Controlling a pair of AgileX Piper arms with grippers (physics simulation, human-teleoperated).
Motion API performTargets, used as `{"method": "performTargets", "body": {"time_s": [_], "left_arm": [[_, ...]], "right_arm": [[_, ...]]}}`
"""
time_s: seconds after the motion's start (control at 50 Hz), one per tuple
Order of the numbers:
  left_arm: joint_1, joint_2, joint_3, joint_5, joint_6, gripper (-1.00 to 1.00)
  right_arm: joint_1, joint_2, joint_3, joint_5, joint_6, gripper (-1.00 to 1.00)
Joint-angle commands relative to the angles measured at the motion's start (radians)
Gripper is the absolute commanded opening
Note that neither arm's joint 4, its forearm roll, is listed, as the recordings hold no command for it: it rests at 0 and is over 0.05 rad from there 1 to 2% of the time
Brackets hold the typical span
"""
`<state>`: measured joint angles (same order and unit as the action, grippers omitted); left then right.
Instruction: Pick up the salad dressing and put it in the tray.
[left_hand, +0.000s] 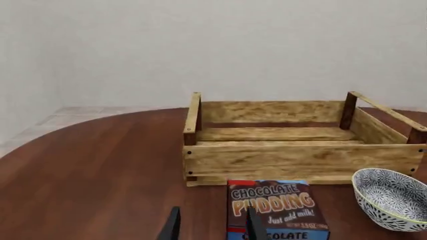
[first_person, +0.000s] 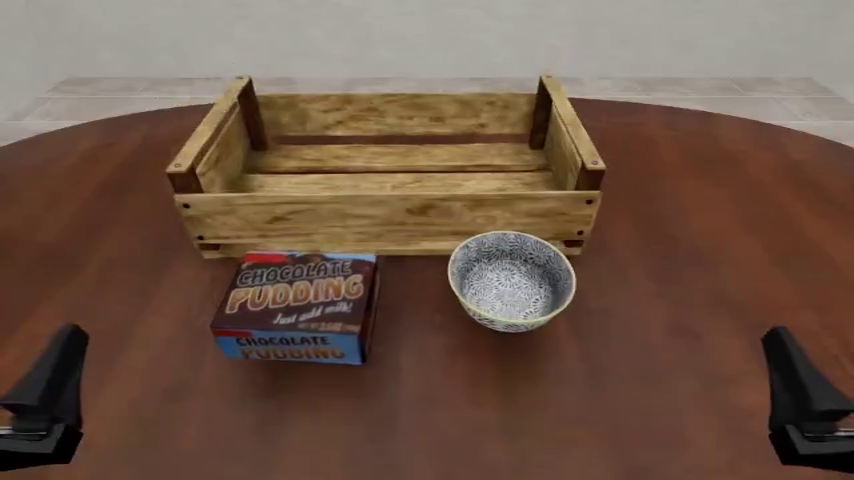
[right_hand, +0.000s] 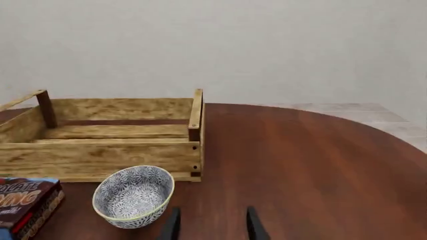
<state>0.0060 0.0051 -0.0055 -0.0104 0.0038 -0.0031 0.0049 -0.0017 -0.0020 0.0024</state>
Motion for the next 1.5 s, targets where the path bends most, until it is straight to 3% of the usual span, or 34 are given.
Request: {"method": "performTargets", "body": {"time_s": [0.02, 0.36, 0.44, 0.5, 0.68, 0.9, 1.24, 1.32, 1.44, 1.5], "left_arm": [[-0.01, -0.002, -0.019, 0.013, 0.0, 1.0], [-0.051, -0.005, -0.065, 0.049, 0.023, 1.0], [-0.045, -0.005, -0.106, 0.105, 0.035, 1.0], [-0.035, -0.005, -0.135, 0.144, 0.082, 1.0], [0.008, 0.015, -0.222, 0.269, 0.089, 1.0], [0.041, 0.087, -0.394, 0.382, 0.077, 1.0], [0.189, 0.192, -0.515, 0.497, 0.094, 1.0], [0.26, 0.21, -0.553, 0.54, 0.065, 1.0], [0.342, 0.226, -0.557, 0.562, 0.083, 1.0], [0.341, 0.22, -0.558, 0.573, 0.084, 1.0]], "right_arm": [[0.0, 0.014, -0.005, -0.008, -0.006, 1.0], [0.003, 0.034, -0.005, -0.021, 0.008, 1.0], [0.0, 0.03, -0.005, -0.017, 0.014, 1.0], [0.001, 0.024, -0.005, -0.012, 0.015, 1.0], [-0.001, 0.016, -0.005, -0.001, 0.016, 1.0], [0.006, 0.036, -0.003, -0.016, 0.018, 1.0], [0.031, 0.077, 0.0, -0.04, 0.011, 1.0], [0.036, 0.082, 0.0, -0.046, 0.007, 1.0], [0.037, 0.08, -0.001, -0.044, 0.009, 1.0], [0.039, 0.077, 0.0, -0.042, 0.007, 1.0]]}}
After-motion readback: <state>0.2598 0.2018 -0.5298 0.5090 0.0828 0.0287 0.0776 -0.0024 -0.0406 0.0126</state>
